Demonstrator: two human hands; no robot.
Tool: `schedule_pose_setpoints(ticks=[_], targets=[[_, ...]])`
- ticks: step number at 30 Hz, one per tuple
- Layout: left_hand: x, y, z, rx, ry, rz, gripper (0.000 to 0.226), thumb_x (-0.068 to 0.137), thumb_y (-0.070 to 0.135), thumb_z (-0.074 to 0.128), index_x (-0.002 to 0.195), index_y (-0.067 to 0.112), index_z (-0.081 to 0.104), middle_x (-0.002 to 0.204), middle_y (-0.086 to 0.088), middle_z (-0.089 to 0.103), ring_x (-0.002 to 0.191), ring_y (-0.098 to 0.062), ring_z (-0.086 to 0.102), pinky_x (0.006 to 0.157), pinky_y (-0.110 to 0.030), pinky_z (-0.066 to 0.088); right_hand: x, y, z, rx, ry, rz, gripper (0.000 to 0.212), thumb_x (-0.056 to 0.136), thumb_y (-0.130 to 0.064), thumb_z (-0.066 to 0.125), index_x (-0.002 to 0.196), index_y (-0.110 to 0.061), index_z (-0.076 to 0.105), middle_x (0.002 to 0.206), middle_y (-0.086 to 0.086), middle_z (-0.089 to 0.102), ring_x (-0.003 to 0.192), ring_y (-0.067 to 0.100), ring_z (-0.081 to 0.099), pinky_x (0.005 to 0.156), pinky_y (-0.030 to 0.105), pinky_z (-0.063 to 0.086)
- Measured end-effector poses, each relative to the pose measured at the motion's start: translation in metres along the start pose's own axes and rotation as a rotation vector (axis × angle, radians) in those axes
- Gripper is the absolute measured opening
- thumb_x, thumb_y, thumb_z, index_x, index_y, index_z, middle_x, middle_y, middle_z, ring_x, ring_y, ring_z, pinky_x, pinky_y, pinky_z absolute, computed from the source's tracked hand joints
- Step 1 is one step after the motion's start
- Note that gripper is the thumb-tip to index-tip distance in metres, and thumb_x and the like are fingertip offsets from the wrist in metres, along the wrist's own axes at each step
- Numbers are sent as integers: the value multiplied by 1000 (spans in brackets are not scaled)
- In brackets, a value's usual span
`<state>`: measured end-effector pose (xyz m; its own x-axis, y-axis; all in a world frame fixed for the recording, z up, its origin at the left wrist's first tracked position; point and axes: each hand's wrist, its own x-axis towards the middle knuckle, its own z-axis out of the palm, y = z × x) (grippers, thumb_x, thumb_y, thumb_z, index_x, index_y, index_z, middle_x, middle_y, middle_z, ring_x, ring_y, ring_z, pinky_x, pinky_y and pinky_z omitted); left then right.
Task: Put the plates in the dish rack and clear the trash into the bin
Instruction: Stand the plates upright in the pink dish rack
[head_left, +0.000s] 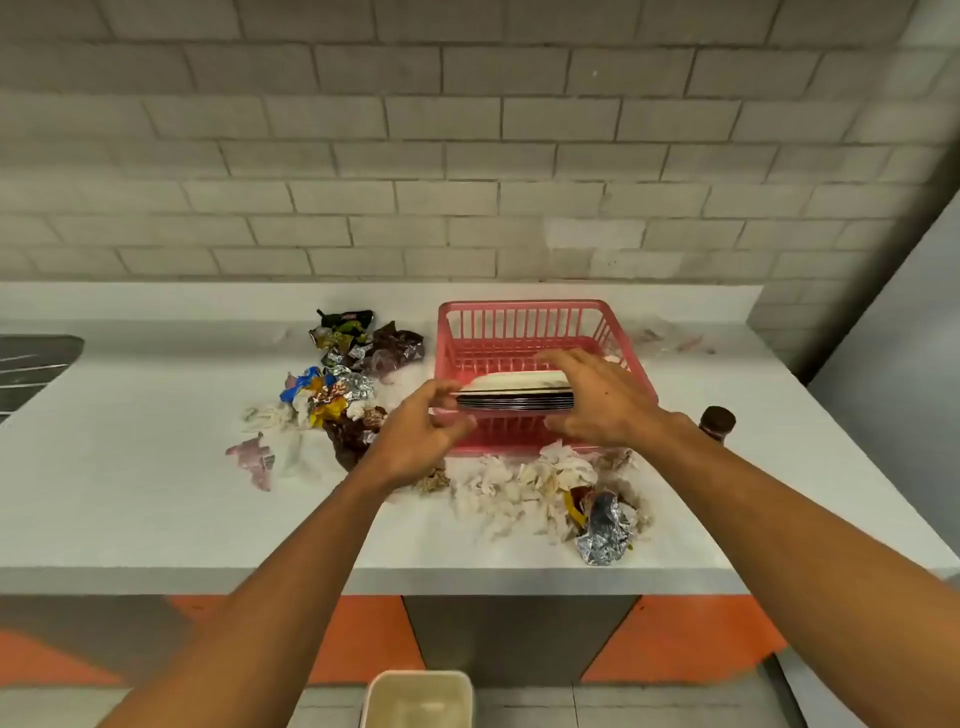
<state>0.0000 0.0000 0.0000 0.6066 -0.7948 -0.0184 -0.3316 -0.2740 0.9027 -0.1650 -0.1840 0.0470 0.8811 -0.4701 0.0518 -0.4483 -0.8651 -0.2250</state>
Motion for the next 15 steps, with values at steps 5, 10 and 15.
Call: schedule_pose_setpoints(ticks=[5,10,15], targets=[[41,-9,39,64,29,-103,52,90,28,73,136,25,49,86,10,68,92,-15,68,88,-36,53,50,34,15,-104,-155,-65,103,77,-37,83,157,-29,20,159,5,38,142,30,41,117,49,35],[64,-16,57,94,186,-160,48,86,11,72,128,26,54,69,8,58,64,-8,56,58,-20,42,74,50,26,-136,-269,-211,99,78,-24,76,158,-28,18,154,6,45,130,30,51,105,43,44],[75,-27,61,-1,239,-149,45,83,-4,71,119,22,63,74,7,48,70,-10,52,70,-22,46,79,57,41,-117,-212,-282,90,83,-20,66,160,-28,19,162,7,36,144,31,37,118,45,29]])
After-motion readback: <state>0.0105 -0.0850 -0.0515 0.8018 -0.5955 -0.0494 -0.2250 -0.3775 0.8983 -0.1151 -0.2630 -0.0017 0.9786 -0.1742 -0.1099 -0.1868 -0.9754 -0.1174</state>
